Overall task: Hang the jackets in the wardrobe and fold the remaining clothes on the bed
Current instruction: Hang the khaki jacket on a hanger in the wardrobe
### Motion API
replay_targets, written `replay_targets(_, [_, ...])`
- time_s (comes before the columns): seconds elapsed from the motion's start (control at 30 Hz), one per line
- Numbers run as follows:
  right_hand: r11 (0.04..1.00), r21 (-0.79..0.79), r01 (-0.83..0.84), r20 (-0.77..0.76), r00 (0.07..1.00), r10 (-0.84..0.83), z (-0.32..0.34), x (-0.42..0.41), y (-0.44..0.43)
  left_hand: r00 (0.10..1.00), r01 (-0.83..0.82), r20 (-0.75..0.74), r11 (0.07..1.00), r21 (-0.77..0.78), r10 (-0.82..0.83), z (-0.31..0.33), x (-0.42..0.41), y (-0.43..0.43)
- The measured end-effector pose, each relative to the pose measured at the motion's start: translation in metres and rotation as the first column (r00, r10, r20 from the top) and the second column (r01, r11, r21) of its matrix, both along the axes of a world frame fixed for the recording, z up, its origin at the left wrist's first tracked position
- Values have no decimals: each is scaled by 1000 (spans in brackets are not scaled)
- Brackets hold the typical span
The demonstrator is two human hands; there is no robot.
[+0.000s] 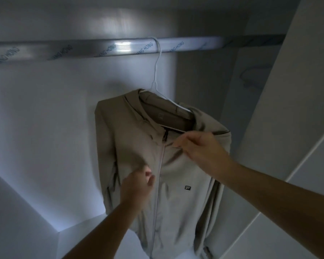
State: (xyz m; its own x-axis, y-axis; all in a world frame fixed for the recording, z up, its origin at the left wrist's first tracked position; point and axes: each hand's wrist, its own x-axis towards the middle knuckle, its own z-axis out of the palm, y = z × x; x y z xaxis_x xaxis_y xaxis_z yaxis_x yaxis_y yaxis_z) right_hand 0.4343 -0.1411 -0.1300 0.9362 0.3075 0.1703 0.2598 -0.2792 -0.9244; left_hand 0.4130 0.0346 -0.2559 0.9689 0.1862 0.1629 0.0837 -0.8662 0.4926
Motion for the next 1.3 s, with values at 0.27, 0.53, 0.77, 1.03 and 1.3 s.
replay_targets(0.27, [821,-482,307,277,942,-189,45,51,-50,822,187,507,963,193,-261,105,28,-68])
replay_targets(0.53, [377,-861,341,401,912,91,7,45,-50,930,119,245,855,505,-274,105,57,-84])
replay_targets(0.77, [370,-735,568,674,671,308,75,55,-35,768,180,571,953,245,-291,133,53,-57])
replay_targets(1.03, [719,-503,479,238,877,-417,76,106,-13,963,171,245,962,-212,-117,150,77,-35])
replay_targets(1.3, [947,-236,220,60,976,-211,54,85,-23,960,261,196,884,-387,-198,161,81,-51])
